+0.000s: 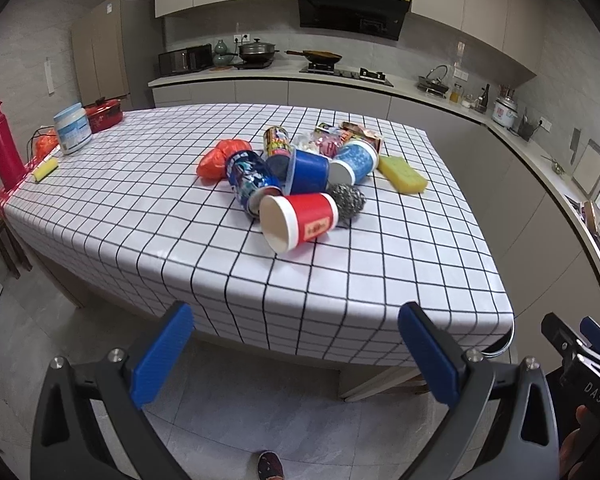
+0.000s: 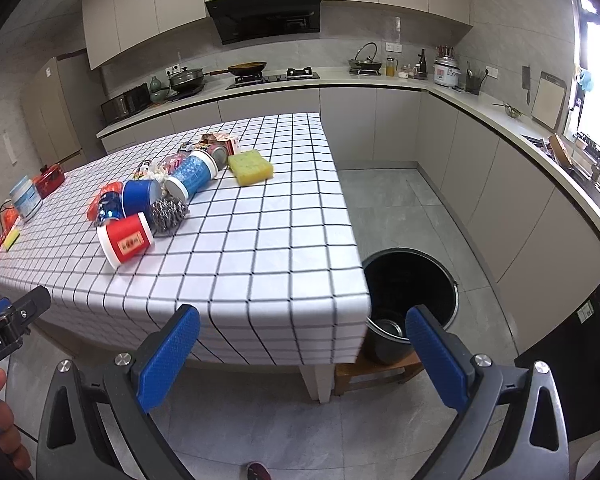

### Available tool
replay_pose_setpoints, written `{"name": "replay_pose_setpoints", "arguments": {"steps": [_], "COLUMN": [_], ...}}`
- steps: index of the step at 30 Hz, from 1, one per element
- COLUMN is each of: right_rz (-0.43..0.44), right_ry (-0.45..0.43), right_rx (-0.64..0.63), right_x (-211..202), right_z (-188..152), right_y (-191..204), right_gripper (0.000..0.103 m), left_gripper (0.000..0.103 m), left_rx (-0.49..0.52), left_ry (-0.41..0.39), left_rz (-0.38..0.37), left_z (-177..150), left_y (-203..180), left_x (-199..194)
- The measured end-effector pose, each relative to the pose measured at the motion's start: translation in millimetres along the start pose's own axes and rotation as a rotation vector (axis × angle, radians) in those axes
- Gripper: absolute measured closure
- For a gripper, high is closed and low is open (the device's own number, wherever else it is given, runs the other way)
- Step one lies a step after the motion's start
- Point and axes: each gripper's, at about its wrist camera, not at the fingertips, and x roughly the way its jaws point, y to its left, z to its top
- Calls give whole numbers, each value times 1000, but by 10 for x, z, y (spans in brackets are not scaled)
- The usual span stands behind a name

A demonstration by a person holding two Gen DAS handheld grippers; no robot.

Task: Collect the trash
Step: 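Approach the island and close the left gripper on the blue Pepsi can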

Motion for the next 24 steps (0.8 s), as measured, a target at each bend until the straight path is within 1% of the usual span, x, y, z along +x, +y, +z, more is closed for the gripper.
{"name": "replay_pose_setpoints", "arguments": {"steps": [5,10,14,19,24], "right_rz": [-25,-34,-37,-18,30], "right_ry": [-9,-7,8,6,4], "right_rx": [9,19,21,-9,-34], "right_x": [143,296,466,739,1073], "right_z": [149,260,363,567,827], "right_y": [283,435,481,499,500], "right_gripper": [0,0,0,0,0], "left_gripper": [0,0,0,0,0], "left_rx": [4,22,12,-31,-46], "left_ry": [7,14,27,40,40], "left_rz": [-15,-14,-9,17,73], "left_z": [225,402,515,663,802], "left_y": [198,288,342,372,350], "left_x": [197,397,574,818,988]}}
